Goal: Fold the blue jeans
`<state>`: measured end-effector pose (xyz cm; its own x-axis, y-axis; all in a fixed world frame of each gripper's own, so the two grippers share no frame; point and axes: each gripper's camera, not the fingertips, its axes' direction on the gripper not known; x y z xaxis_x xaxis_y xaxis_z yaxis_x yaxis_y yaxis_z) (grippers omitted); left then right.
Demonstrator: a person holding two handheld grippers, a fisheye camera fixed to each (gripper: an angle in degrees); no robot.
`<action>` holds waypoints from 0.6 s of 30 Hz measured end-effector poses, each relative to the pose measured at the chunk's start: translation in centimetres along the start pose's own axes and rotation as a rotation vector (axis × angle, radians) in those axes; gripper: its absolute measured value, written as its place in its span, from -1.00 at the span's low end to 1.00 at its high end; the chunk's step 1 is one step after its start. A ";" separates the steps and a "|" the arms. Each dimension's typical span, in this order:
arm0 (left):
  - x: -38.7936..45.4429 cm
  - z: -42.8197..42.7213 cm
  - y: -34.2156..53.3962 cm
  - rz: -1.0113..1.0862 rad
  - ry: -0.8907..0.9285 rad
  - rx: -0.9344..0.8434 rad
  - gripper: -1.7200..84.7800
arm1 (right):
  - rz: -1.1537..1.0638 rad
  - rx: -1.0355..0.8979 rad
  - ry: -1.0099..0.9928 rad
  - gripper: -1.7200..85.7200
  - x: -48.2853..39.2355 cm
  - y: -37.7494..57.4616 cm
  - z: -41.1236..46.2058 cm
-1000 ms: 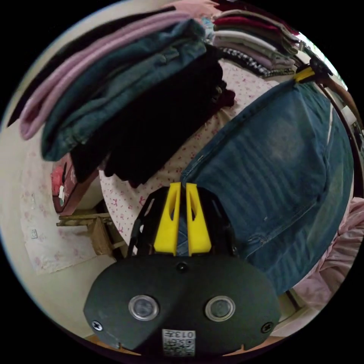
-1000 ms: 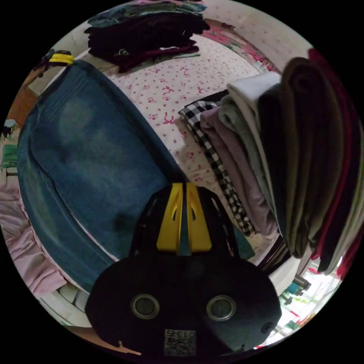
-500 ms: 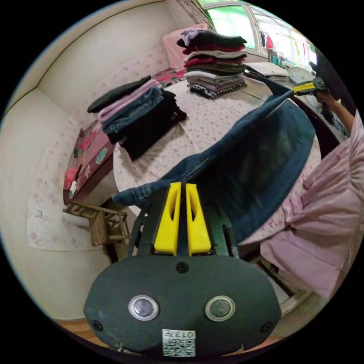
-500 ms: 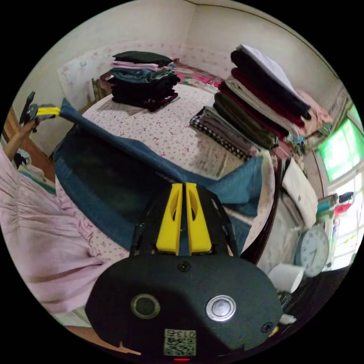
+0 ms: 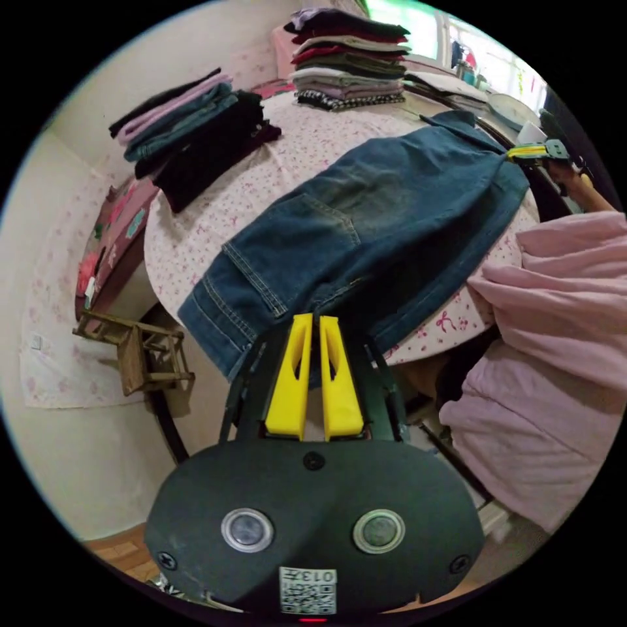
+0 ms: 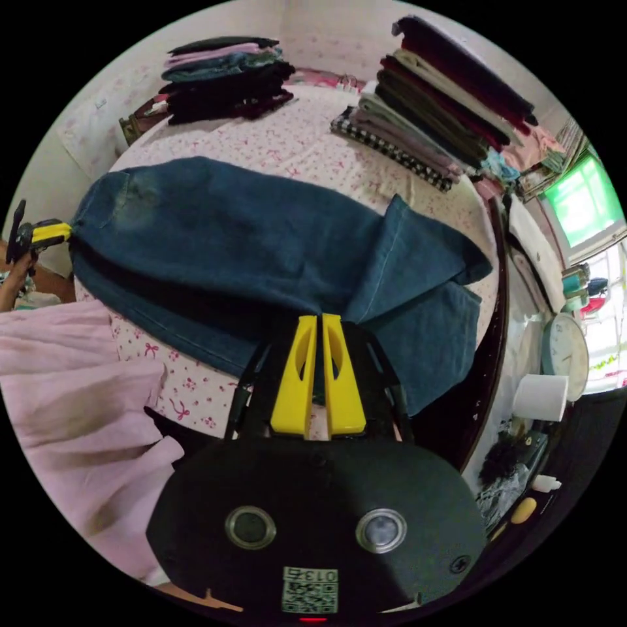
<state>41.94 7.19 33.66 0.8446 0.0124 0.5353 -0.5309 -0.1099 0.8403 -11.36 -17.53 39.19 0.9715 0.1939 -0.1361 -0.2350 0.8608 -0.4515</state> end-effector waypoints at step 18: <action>4.6 1.1 5.0 0.096 -0.013 -0.057 -0.94 | 0.025 0.053 0.032 -0.90 -2.3 5.8 -2.3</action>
<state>43.23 5.58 40.26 0.7900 -0.0083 0.6131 -0.6126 -0.0536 0.7886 -14.99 -14.06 34.82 0.9638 0.2008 -0.1752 -0.2561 0.8799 -0.4002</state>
